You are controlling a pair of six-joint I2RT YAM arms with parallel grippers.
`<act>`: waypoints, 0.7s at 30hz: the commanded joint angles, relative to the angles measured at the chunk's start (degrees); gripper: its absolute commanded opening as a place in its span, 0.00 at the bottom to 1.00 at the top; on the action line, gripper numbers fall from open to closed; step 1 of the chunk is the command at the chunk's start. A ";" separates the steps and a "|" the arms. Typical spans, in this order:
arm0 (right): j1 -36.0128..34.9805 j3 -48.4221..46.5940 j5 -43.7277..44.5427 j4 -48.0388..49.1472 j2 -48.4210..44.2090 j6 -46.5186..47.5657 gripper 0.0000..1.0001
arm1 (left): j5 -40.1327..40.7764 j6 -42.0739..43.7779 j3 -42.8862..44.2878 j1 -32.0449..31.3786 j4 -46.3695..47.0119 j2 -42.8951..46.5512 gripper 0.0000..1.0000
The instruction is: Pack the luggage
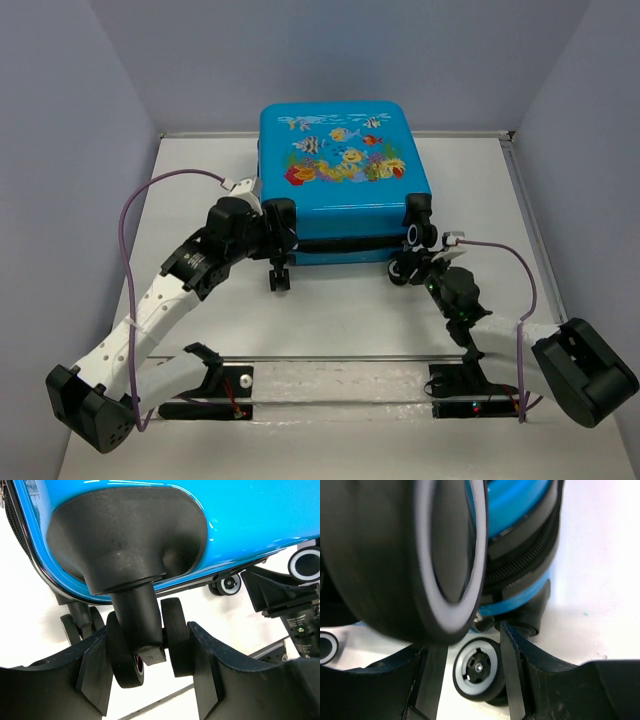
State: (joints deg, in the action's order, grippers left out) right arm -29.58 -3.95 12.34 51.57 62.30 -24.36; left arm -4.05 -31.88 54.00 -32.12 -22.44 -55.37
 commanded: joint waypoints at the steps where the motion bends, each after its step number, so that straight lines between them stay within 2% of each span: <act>1: 0.58 -3.26 -2.58 8.54 2.38 3.79 0.51 | -7.55 4.46 7.79 -0.66 18.39 6.77 0.06; 10: 0.58 -4.84 -0.12 6.62 0.28 7.83 0.48 | -7.72 4.46 5.24 -0.66 18.39 7.12 0.06; 13: 0.58 -6.07 -0.21 7.22 1.23 9.15 0.41 | -7.81 4.37 4.63 -0.66 18.39 7.21 0.06; 21: 0.58 -6.60 -1.09 9.16 1.15 8.72 0.32 | -7.64 4.37 3.66 -0.58 18.04 7.21 0.06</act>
State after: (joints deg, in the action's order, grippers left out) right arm -29.32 -6.28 11.16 52.73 64.34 -16.64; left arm -3.97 -31.07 53.95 -31.75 -22.65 -54.65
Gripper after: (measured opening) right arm 0.345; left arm 0.636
